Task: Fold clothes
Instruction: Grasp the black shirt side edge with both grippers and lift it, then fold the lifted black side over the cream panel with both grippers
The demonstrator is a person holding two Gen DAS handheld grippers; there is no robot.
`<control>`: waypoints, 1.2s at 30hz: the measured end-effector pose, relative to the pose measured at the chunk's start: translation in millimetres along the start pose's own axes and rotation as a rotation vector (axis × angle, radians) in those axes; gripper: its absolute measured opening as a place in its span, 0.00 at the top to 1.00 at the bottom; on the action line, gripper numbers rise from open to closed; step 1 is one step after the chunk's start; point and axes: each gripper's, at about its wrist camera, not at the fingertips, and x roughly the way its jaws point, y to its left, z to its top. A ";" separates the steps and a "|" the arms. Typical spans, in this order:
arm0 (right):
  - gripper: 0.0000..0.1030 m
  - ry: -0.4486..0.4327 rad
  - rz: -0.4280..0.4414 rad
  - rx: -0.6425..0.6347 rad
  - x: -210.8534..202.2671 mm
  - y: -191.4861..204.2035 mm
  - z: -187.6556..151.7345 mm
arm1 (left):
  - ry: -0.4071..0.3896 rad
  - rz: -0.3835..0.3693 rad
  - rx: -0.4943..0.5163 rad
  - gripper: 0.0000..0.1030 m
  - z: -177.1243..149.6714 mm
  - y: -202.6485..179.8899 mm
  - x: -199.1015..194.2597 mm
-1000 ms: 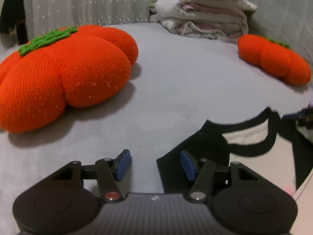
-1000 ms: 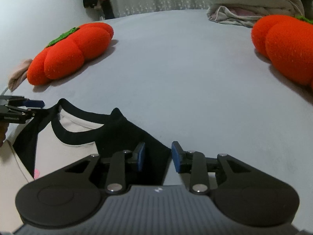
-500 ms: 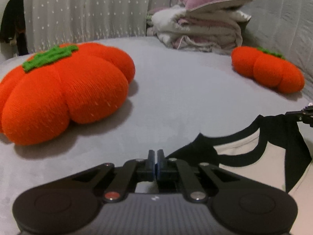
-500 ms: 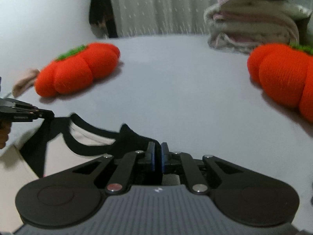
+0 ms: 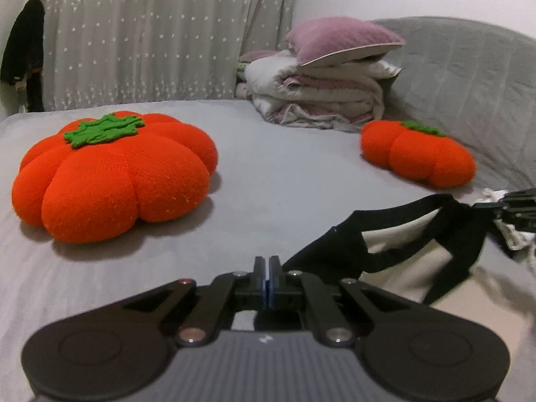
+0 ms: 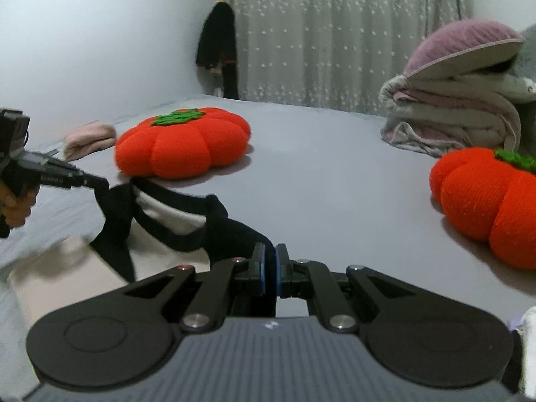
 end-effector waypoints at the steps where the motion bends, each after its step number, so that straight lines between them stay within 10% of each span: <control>1: 0.93 0.000 0.010 -0.008 -6.8 3.1 -1.3 | -0.003 -0.009 -0.002 0.99 -2.6 -2.4 -8.2; 11: 0.93 0.149 0.095 -0.098 -34.2 33.6 -52.4 | 0.124 -0.051 -0.006 0.99 -55.5 -31.0 -43.3; 17: 0.91 0.194 0.075 -0.152 -33.4 54.4 -57.0 | 0.147 -0.063 -0.238 0.93 -50.8 -15.4 -55.0; 23: 0.83 0.197 0.017 0.182 -48.2 43.2 -52.6 | 0.117 -0.049 -0.500 0.67 -48.2 -9.8 -62.1; 27: 0.73 0.187 0.097 0.527 -43.4 39.4 -66.5 | 0.142 0.017 -0.499 0.66 -54.3 -23.2 -42.3; 36: 0.63 0.160 0.166 0.792 -19.7 41.7 -80.9 | 0.167 0.052 -0.496 0.79 -71.6 -18.6 -15.0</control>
